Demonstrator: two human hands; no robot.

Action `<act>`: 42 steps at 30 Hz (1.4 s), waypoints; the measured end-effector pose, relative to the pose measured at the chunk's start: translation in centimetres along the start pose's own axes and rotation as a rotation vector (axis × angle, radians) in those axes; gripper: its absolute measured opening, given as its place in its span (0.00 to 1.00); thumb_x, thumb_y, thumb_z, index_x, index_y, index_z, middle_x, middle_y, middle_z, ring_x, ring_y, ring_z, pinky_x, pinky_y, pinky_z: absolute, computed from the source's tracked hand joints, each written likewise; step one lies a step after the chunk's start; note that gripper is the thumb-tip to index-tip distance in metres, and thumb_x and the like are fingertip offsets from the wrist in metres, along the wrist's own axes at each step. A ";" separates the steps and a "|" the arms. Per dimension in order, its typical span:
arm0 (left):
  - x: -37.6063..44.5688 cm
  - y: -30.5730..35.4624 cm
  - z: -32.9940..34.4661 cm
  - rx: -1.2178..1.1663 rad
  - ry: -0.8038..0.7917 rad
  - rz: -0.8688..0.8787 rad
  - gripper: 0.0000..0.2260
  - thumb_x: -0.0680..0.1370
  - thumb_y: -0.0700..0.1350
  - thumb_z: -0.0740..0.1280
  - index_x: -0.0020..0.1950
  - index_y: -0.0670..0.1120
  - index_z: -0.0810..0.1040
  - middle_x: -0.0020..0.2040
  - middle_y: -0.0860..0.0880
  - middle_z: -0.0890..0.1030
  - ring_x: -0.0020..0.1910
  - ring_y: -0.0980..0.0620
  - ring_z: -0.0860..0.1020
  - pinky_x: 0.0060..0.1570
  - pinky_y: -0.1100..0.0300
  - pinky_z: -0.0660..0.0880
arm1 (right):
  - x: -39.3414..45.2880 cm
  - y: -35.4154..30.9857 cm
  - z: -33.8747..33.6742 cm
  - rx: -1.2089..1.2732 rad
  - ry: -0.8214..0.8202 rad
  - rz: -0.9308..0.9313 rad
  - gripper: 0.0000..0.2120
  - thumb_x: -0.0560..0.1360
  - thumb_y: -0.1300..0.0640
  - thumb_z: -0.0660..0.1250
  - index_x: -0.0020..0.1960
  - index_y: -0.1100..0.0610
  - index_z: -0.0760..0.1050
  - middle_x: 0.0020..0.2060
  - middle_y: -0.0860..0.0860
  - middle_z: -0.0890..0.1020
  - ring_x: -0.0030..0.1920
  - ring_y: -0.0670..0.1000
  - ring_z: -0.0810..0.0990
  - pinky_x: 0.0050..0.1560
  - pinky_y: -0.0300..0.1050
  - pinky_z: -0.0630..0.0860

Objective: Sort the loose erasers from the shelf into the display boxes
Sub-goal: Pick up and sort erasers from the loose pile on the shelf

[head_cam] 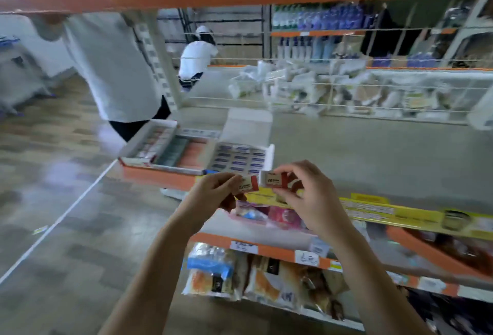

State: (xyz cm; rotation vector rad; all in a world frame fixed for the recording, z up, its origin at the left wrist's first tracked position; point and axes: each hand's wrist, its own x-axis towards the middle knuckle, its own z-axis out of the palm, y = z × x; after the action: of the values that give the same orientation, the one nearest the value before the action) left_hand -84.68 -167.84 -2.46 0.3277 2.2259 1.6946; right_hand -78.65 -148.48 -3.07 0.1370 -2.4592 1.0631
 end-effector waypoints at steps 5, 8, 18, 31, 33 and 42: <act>-0.7 -1.4 -7.0 -0.053 0.032 -0.006 0.07 0.79 0.43 0.62 0.52 0.46 0.80 0.37 0.49 0.83 0.32 0.54 0.76 0.33 0.64 0.74 | 3.0 -3.2 5.3 0.026 -0.069 -0.048 0.14 0.67 0.64 0.75 0.52 0.57 0.79 0.45 0.48 0.77 0.44 0.38 0.72 0.47 0.23 0.66; -0.2 -2.1 -10.8 -0.062 0.102 -0.029 0.07 0.78 0.44 0.64 0.53 0.46 0.80 0.42 0.47 0.84 0.34 0.53 0.79 0.35 0.63 0.76 | 5.7 -4.7 8.3 0.029 -0.091 -0.097 0.14 0.66 0.64 0.74 0.51 0.59 0.79 0.45 0.51 0.78 0.44 0.43 0.75 0.47 0.23 0.66; 4.3 -4.2 -22.6 -0.007 0.359 -0.080 0.04 0.75 0.46 0.68 0.47 0.52 0.82 0.37 0.52 0.81 0.35 0.60 0.77 0.34 0.65 0.74 | 15.6 -7.9 18.3 -0.026 -0.304 -0.121 0.13 0.70 0.58 0.72 0.54 0.53 0.76 0.45 0.44 0.76 0.46 0.44 0.74 0.45 0.31 0.69; 8.1 -7.7 -31.7 -0.073 0.281 -0.108 0.04 0.75 0.47 0.68 0.45 0.53 0.83 0.36 0.55 0.82 0.35 0.58 0.76 0.37 0.62 0.73 | 19.3 -11.4 26.9 -0.073 -0.553 0.063 0.16 0.71 0.51 0.72 0.56 0.55 0.75 0.53 0.46 0.76 0.48 0.43 0.73 0.42 0.28 0.68; 8.5 -8.2 -32.7 -0.082 0.239 -0.122 0.04 0.75 0.47 0.68 0.46 0.52 0.83 0.36 0.55 0.82 0.35 0.57 0.76 0.37 0.61 0.74 | 19.3 -11.7 27.6 -0.099 -0.557 0.111 0.15 0.72 0.51 0.71 0.56 0.54 0.75 0.53 0.46 0.76 0.49 0.43 0.74 0.41 0.28 0.67; 11.1 -10.2 -35.3 -0.096 0.091 -0.144 0.05 0.75 0.46 0.68 0.48 0.49 0.83 0.34 0.56 0.81 0.34 0.58 0.75 0.38 0.62 0.73 | 20.3 -13.0 28.9 -0.210 -0.699 0.258 0.13 0.75 0.53 0.67 0.59 0.54 0.75 0.54 0.47 0.77 0.48 0.43 0.74 0.38 0.26 0.67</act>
State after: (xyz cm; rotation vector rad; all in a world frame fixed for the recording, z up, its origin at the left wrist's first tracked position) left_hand -108.46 -197.82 -4.97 0.0669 2.1638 1.7637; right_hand -103.99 -176.36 -2.69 0.1443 -3.2766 0.9573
